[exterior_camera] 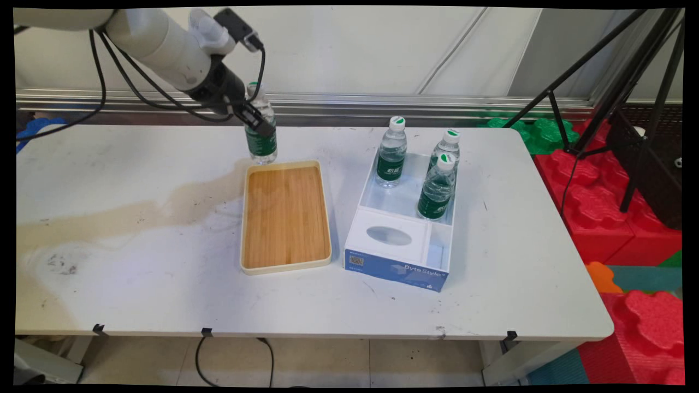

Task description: Place the picked object on the tray

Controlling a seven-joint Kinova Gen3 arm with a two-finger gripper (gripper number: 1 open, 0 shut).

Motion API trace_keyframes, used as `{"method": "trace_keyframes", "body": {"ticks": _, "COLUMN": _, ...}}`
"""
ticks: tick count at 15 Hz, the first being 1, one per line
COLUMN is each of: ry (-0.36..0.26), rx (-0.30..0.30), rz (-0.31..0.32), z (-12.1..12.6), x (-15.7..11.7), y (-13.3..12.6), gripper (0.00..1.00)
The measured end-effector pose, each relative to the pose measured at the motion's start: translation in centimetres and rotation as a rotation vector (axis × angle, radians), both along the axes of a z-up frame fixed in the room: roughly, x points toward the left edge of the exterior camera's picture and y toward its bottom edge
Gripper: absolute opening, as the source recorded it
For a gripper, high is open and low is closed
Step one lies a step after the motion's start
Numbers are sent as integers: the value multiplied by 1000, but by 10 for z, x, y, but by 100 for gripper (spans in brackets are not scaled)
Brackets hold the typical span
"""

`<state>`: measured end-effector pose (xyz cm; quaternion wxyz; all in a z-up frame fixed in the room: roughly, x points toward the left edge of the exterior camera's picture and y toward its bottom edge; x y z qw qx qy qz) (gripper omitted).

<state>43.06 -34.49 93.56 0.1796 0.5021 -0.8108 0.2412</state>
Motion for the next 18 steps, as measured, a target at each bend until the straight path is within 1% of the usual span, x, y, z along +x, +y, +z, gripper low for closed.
{"method": "trace_keyframes", "body": {"ticks": 4, "ry": -18, "rx": 46, "rz": -23, "z": -29, "x": 15, "y": -10, "gripper": 0}}
{"method": "trace_keyframes", "body": {"ticks": 7, "ry": -26, "rx": 63, "rz": -43, "z": -43, "x": 22, "y": -14, "gripper": 0}}
{"method": "trace_keyframes", "body": {"ticks": 13, "ry": -34, "rx": 77, "rz": -80, "z": -65, "x": 31, "y": -20, "gripper": 0}}
{"method": "trace_keyframes", "body": {"ticks": 16, "ry": -31, "rx": 75, "rz": -89, "z": -71, "x": 33, "y": -20, "gripper": 0}}
{"method": "trace_keyframes", "body": {"ticks": 17, "ry": -29, "rx": 73, "rz": -90, "z": -73, "x": 34, "y": -20, "gripper": 100}}
{"method": "trace_keyframes", "body": {"ticks": 18, "ry": -27, "rx": 70, "rz": -91, "z": -74, "x": 35, "y": -21, "gripper": 100}}
